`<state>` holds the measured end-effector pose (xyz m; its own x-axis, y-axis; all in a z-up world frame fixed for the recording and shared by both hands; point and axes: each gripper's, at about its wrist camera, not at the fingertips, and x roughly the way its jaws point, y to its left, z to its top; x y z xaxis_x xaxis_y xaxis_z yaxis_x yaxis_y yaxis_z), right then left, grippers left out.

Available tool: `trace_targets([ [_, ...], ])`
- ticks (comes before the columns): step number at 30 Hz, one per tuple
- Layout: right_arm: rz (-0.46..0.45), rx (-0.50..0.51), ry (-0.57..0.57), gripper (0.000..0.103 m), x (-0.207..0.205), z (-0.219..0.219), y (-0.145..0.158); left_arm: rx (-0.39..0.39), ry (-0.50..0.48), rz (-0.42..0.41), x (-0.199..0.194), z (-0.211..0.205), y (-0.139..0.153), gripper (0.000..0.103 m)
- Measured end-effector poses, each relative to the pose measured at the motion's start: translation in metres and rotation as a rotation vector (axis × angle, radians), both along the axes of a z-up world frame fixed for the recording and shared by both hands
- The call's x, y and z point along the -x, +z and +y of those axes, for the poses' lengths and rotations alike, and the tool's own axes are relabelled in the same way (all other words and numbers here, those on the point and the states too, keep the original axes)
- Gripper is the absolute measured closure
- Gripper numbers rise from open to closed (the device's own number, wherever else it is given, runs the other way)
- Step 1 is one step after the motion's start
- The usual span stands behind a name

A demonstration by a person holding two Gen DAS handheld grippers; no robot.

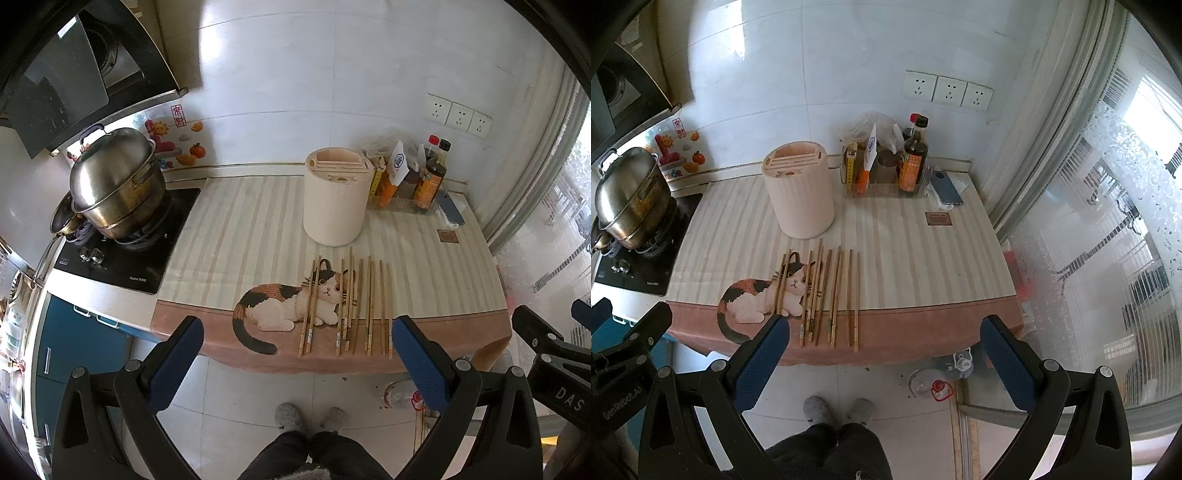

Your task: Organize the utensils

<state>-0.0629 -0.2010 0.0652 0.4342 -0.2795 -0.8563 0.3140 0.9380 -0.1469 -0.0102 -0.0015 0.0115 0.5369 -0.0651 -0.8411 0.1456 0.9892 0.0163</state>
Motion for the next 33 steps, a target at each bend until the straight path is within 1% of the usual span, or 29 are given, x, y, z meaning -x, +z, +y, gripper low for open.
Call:
trace_targets([
  [23, -0.013, -0.006, 0.006, 0.000, 0.0064, 0.0019, 0.0045, 0.013, 0.000, -0.006, 0.0053, 0.0013, 0.0063, 0.000],
  [33, -0.014, -0.018, 0.017, 0.000, -0.0032, -0.0032, 0.0070, 0.011, 0.009, -0.008, 0.0034, -0.0012, 0.0065, 0.000],
])
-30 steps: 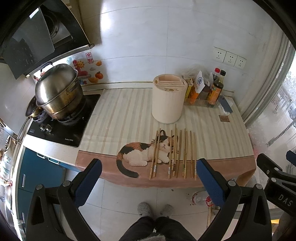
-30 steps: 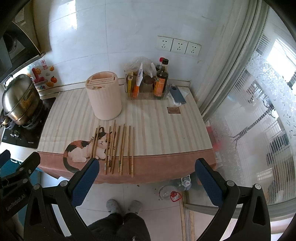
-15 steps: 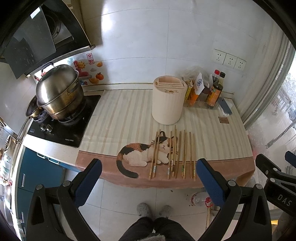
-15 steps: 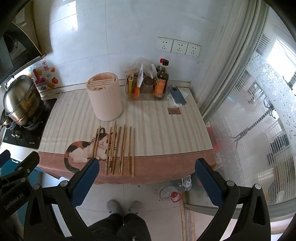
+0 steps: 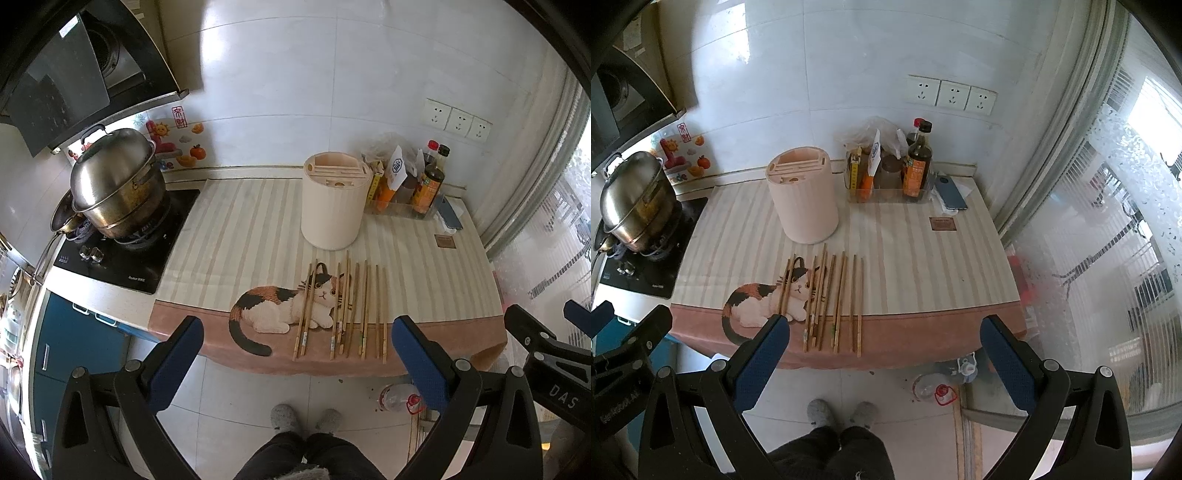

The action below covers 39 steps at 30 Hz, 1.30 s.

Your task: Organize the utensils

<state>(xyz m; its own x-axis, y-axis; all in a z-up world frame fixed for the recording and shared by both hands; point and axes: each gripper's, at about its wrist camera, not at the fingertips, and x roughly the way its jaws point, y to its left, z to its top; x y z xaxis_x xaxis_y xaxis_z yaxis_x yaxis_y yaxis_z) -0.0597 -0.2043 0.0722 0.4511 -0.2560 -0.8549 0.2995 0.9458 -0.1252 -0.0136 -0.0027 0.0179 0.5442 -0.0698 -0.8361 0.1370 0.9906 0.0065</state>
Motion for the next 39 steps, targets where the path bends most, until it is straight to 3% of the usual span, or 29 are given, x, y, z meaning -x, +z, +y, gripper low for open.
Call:
trace_targets([
  [6, -0.013, -0.035, 0.000, 0.000, -0.015, -0.017, -0.010, -0.069, 0.053, -0.090, -0.022, -0.012, -0.014, 0.000],
  [12, 0.014, -0.069, 0.024, 0.000, -0.049, -0.035, -0.057, -0.081, 0.036, -0.082, -0.068, -0.012, -0.058, 0.000],
  [18, 0.089, -0.097, 0.005, 0.004, -0.093, -0.048, -0.140, -0.167, 0.049, 0.033, -0.125, -0.007, -0.140, 0.000],
  [20, 0.127, -0.092, -0.008, 0.014, -0.105, -0.051, -0.172, -0.170, 0.045, 0.118, -0.146, -0.003, -0.178, 0.000],
  [22, 0.170, -0.104, -0.021, 0.032, -0.116, -0.055, -0.202, -0.144, 0.025, 0.207, -0.166, -0.001, -0.215, 0.000],
  [24, 0.211, -0.150, -0.033, 0.045, -0.129, -0.059, -0.235, -0.108, -0.008, 0.299, -0.181, 0.000, -0.246, 0.007],
  [25, 0.239, -0.163, -0.046, 0.052, -0.135, -0.061, -0.250, -0.088, -0.026, 0.345, -0.187, -0.001, -0.261, 0.016],
  [26, 0.254, -0.173, -0.054, 0.055, -0.137, -0.063, -0.260, -0.069, -0.041, 0.392, -0.194, -0.004, -0.279, 0.029],
  [30, 0.327, -0.186, -0.105, 0.058, -0.154, -0.071, -0.303, -0.022, -0.088, 0.488, -0.211, -0.014, -0.320, 0.058],
  [35, 0.398, -0.194, -0.134, 0.058, -0.164, -0.075, -0.330, -0.043, -0.177, 0.521, -0.221, -0.034, -0.347, 0.060],
  [39, 0.434, -0.207, -0.147, 0.058, -0.169, -0.076, -0.343, -0.057, -0.236, 0.520, -0.225, -0.049, -0.353, 0.071],
])
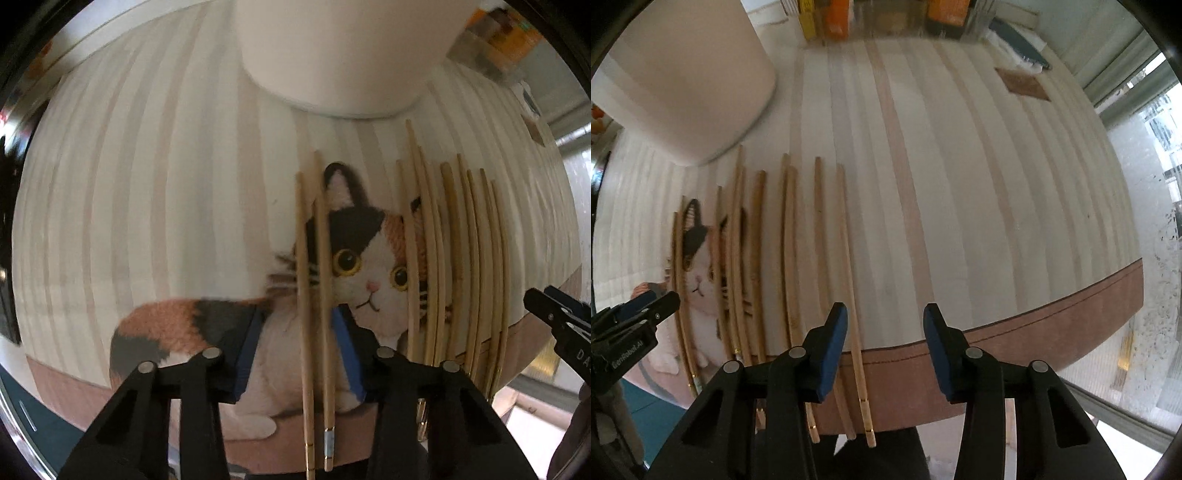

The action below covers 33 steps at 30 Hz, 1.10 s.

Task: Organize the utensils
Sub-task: 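Lower the left tool onto a wooden chopstick and grasp it while the right tool grasps another, then close both tools firmly on their chopsticks and lift them slightly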

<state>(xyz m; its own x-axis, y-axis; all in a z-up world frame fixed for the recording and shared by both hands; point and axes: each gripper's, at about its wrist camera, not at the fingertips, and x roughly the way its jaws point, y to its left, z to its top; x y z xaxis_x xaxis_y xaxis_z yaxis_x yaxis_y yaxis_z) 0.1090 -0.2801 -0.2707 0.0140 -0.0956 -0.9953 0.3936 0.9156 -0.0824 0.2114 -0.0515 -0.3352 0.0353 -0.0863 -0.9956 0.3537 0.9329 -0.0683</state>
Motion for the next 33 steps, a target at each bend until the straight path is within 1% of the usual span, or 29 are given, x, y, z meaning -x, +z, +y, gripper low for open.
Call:
trace_targets([
  [1, -0.001, -0.006, 0.001, 0.058, -0.002, 0.000, -0.002, -0.010, -0.018, -0.009, 0.000, -0.003, 0.000, 0.080],
  [2, 0.000, -0.006, 0.003, 0.058, -0.003, 0.000, -0.005, -0.004, -0.033, -0.018, -0.001, -0.006, 0.001, 0.092],
  [5, 0.020, -0.020, 0.004, 0.058, -0.010, -0.002, -0.016, 0.009, -0.035, -0.012, -0.004, -0.008, 0.001, 0.093],
  [7, 0.043, -0.029, 0.004, 0.058, -0.012, -0.002, -0.025, 0.011, -0.011, -0.010, -0.008, -0.004, 0.002, 0.093],
  [8, 0.057, -0.026, 0.014, 0.059, -0.014, 0.000, -0.029, 0.015, 0.005, 0.000, -0.021, 0.003, 0.005, 0.093],
  [9, 0.070, -0.021, 0.023, 0.063, -0.014, 0.001, -0.033, 0.028, 0.028, 0.015, -0.024, 0.011, 0.009, 0.093],
  [11, 0.057, -0.011, 0.031, 0.073, -0.016, 0.002, -0.033, 0.049, 0.074, 0.047, -0.031, 0.023, 0.012, 0.093],
  [12, 0.053, -0.022, 0.035, 0.082, -0.015, 0.003, -0.032, 0.058, 0.090, 0.058, -0.033, 0.028, 0.013, 0.093],
  [13, 0.057, -0.019, 0.030, 0.095, -0.013, 0.002, -0.032, 0.062, 0.106, 0.065, -0.035, 0.032, 0.013, 0.093],
  [15, 0.088, 0.031, 0.025, 0.096, -0.009, 0.003, -0.030, 0.071, 0.136, 0.074, -0.040, 0.044, 0.015, 0.093],
  [16, 0.091, 0.032, 0.021, 0.096, -0.008, 0.002, -0.028, 0.066, 0.146, 0.070, -0.042, 0.047, 0.016, 0.093],
  [19, 0.101, 0.012, 0.016, 0.096, -0.004, -0.006, -0.027, 0.081, 0.163, 0.091, -0.044, 0.058, 0.021, 0.092],
  [21, 0.098, -0.009, 0.019, 0.096, -0.008, -0.015, -0.026, 0.098, 0.172, 0.114, -0.050, 0.068, 0.023, 0.090],
  [22, 0.097, -0.024, 0.024, 0.096, -0.013, -0.028, -0.027, 0.110, 0.180, 0.123, -0.050, 0.071, 0.024, 0.088],
  [24, 0.094, -0.058, 0.027, 0.096, -0.025, -0.045, -0.034, 0.132, 0.218, 0.153, -0.050, 0.080, 0.026, 0.088],
  [25, 0.095, -0.073, 0.027, 0.096, -0.027, -0.049, -0.033, 0.131, 0.240, 0.152, -0.045, 0.086, 0.022, 0.088],
  [28, 0.091, -0.127, 0.032, 0.096, -0.033, -0.063, -0.032, 0.122, 0.283, 0.136, -0.043, 0.098, 0.026, 0.088],
  [33, 0.080, -0.157, 0.072, 0.096, -0.043, -0.078, -0.030, 0.069, 0.285, 0.108, -0.036, 0.087, 0.027, 0.086],
])
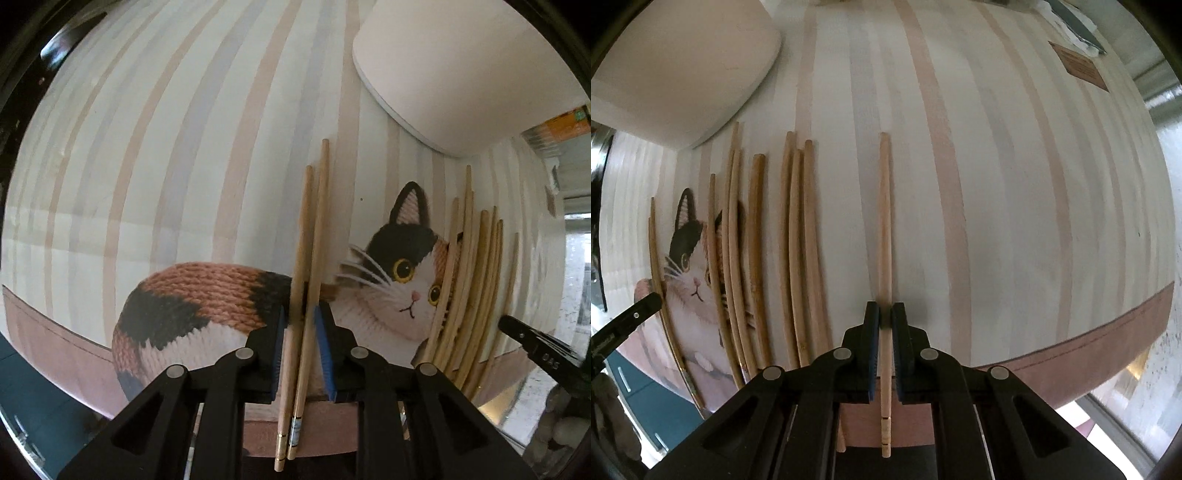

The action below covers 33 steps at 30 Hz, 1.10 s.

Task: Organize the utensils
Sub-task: 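Close both tools firmly on their chopsticks and lift them slightly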

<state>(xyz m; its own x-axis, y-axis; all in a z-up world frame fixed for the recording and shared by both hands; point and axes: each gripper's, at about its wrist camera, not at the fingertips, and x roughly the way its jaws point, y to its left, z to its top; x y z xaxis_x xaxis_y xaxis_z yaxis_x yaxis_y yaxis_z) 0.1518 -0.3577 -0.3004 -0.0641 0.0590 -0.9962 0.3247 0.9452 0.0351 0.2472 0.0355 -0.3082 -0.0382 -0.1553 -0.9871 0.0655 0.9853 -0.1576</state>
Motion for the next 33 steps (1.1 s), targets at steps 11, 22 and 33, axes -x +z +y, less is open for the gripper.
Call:
trace_targets([
  [11, 0.001, -0.065, -0.017, 0.096, 0.004, -0.032, -0.001, 0.024, 0.069, 0.004, 0.018, 0.000, -0.008, 0.086],
  [22, -0.001, -0.081, -0.037, 0.096, 0.018, -0.045, 0.003, 0.050, 0.090, -0.017, 0.017, 0.006, -0.005, 0.086],
  [33, 0.004, -0.080, -0.037, 0.096, 0.014, -0.041, 0.005, -0.004, 0.043, -0.038, 0.015, 0.008, 0.005, 0.084],
])
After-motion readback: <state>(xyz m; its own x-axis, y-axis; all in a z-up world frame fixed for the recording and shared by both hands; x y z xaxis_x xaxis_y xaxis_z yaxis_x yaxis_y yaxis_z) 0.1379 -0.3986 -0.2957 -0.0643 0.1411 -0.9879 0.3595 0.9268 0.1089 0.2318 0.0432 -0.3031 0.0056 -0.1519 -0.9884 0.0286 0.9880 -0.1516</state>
